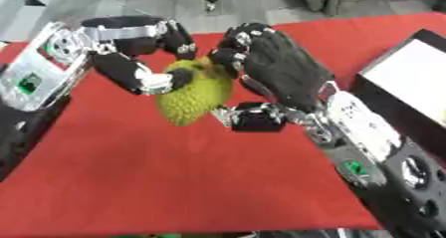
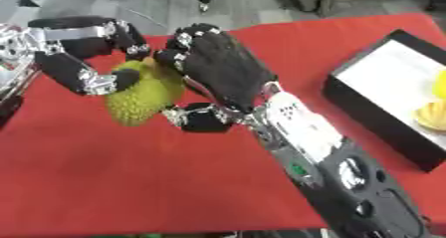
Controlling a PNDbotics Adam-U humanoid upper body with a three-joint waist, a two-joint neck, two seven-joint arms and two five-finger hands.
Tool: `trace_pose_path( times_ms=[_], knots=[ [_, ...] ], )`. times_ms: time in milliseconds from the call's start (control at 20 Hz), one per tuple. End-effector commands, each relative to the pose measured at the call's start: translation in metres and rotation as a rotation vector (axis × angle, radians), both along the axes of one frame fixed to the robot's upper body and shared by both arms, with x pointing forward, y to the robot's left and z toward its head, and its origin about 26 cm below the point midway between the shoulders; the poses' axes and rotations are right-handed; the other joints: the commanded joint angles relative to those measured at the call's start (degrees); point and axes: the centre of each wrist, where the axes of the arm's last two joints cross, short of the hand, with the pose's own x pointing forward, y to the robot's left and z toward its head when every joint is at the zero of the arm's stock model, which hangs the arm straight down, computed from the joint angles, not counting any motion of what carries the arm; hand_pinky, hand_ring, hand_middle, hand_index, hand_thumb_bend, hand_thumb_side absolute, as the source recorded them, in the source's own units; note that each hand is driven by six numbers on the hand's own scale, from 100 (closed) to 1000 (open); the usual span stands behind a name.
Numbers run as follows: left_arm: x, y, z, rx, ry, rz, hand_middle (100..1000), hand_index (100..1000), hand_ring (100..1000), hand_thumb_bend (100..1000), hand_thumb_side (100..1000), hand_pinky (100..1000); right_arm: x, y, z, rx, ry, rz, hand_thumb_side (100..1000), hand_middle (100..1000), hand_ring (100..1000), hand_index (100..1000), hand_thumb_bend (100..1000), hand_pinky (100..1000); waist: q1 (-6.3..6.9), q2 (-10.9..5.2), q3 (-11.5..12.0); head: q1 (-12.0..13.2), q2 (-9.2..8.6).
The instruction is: Pick up the objects with one hand, pass them to the other hand, and then place them into the box on the other side of the table.
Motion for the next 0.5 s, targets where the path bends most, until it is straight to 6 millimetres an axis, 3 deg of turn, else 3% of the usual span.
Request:
trace_pose_path(
  times_ms=[50,350,500],
  knots=[
    [0.003,0.018,0.011,0.016,-0.045,0.039,538,614,560,100,541,703,0.001,-0.002,0.004,0.037,-0.008,0.009,242,271,583,253,129,615,-0.1,-0.86,0.0,0.0,-0.15],
    [0.01,0.054,0.009,0.024,-0.064,0.123,575,666,589,196,698,719,-0.001,-0.004,0.005,0.049,-0.01,0.029,228,266,579,248,129,616,-0.19,-0.91,-0.3,-0.2,-0.15],
    [0.015,0.075,0.006,-0.008,-0.047,0.18,596,696,602,316,813,727,-0.005,-0.007,0.01,0.045,-0.024,0.043,236,273,584,251,116,628,-0.38,-1.02,-0.3,-0.4,-0.15]
  ],
)
